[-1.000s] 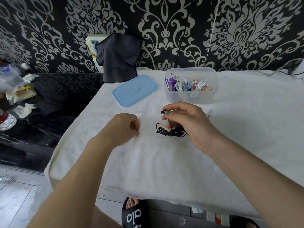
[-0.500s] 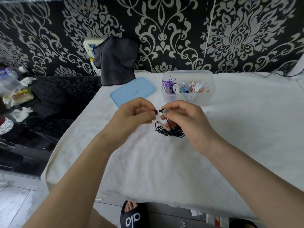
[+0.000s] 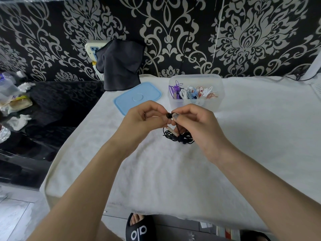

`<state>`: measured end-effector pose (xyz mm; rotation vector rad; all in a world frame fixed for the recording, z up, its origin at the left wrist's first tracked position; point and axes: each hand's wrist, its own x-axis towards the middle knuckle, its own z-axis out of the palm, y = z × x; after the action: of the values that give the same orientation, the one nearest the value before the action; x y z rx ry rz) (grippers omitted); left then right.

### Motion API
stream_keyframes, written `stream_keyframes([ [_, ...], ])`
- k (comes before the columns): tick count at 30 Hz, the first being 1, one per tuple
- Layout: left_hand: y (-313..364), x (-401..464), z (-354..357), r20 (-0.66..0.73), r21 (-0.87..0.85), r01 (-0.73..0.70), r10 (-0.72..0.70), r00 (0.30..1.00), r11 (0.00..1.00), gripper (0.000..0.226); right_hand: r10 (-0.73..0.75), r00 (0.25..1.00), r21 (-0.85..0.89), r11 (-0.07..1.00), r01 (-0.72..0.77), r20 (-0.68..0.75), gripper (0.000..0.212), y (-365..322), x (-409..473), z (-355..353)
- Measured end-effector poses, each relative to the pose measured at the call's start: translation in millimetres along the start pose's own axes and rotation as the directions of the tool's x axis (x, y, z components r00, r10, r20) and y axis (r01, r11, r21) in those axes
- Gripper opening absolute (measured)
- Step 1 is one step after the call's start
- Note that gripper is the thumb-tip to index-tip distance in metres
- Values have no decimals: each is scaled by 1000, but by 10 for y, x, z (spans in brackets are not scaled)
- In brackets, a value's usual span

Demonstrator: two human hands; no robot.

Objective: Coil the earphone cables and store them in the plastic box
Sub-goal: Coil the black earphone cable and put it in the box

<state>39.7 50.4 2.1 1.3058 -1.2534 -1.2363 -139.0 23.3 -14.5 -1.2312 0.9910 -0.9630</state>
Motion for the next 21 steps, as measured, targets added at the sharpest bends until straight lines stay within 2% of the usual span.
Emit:
stream_keyframes([
  [9,-9,27,7,-42,7,-29,30,999,1000,15,30,1000,134,991,-31,8,6,-27,18,-10],
  [16,0,14,0,-15,4,-65,65,998,998,16,40,999,154,987,-45,36,5,-22,24,-22],
  [21,2,6,4,-5,19,-64,65,998,998,15,-8,999,92,996,3,47,6,-18,21,-49],
])
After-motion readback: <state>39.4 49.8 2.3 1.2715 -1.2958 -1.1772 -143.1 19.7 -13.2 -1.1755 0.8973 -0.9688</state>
